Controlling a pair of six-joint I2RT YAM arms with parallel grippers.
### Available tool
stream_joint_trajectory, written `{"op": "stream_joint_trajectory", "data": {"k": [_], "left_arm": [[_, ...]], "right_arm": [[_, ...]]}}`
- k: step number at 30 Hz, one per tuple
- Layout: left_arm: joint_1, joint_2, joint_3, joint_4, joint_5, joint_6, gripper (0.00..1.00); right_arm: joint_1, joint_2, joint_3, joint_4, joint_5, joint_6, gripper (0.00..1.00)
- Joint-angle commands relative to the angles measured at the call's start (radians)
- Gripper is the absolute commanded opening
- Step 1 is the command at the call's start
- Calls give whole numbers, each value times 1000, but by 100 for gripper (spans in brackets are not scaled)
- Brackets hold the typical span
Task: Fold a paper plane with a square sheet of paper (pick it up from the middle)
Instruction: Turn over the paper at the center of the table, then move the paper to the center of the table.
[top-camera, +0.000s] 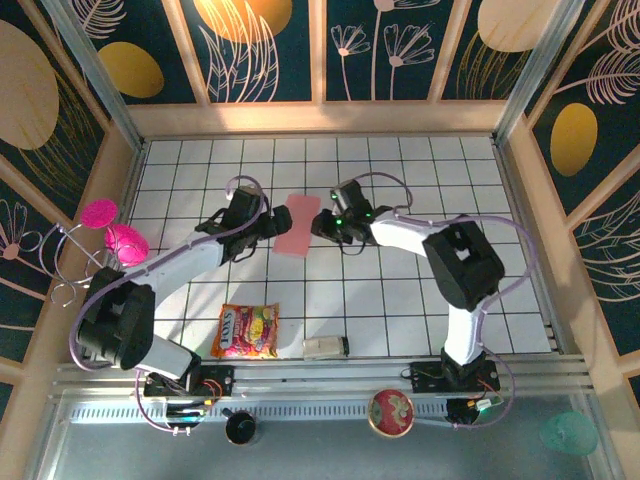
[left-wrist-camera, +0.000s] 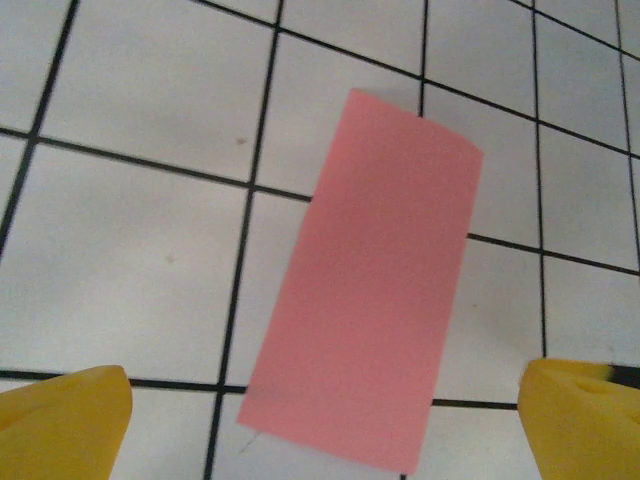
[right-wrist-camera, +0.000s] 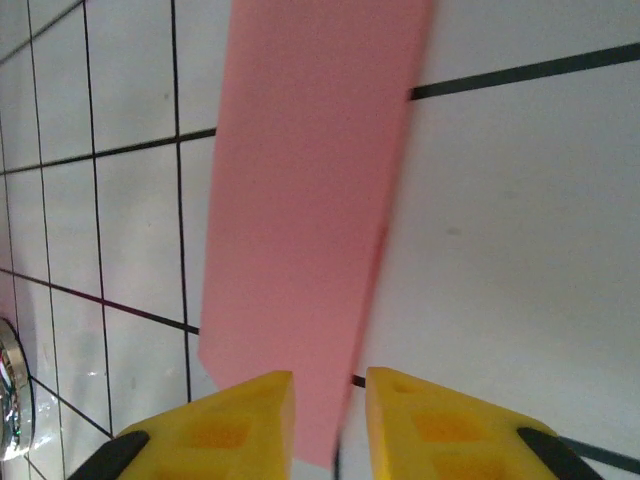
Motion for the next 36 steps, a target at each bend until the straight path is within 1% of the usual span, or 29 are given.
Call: {"op": "stream_joint_trajectory", "data": {"k": [1, 3, 7, 11, 14, 17, 20, 22, 25, 27, 30, 33, 36], "left_arm": [[26, -49, -45, 43, -21, -40, 99], [34, -59, -57, 47, -16, -50, 99], [38, -53, -59, 41, -4, -55, 99], [38, -38, -57, 44, 10, -57, 99], [39, -28, -57, 63, 41, -44, 99], [38, -11, -57, 84, 77, -26, 99], [38, 6, -55, 98, 130, -6, 98], [38, 13, -64, 130, 192, 0, 99], [38, 30, -82, 183, 289, -15, 98], [37, 47, -85, 203, 334, -37, 97], [27, 67, -89, 232, 375, -72, 94], [4, 82, -90, 239, 389, -100, 93], [-22, 86, -97, 236, 388, -133, 90]], "right_arm": [[28, 77, 92, -27, -17, -7, 21], [38, 126, 136, -49, -18, -5, 18], [44, 188, 186, -85, -17, -14, 18], [43, 200, 187, -134, 6, -46, 18], [34, 184, 144, -165, 23, -89, 19], [17, 144, 61, -194, 20, -159, 19], [-3, 56, -64, -204, -12, -223, 19], [-14, -22, -150, -204, -29, -270, 19], [-25, -122, -224, -206, -36, -309, 20], [-37, -184, -231, -196, -44, -261, 21], [-46, -259, -226, -118, -70, -116, 24], [-44, -286, -249, -43, -14, 21, 25], [-53, -263, -256, -43, 49, 82, 25]]}}
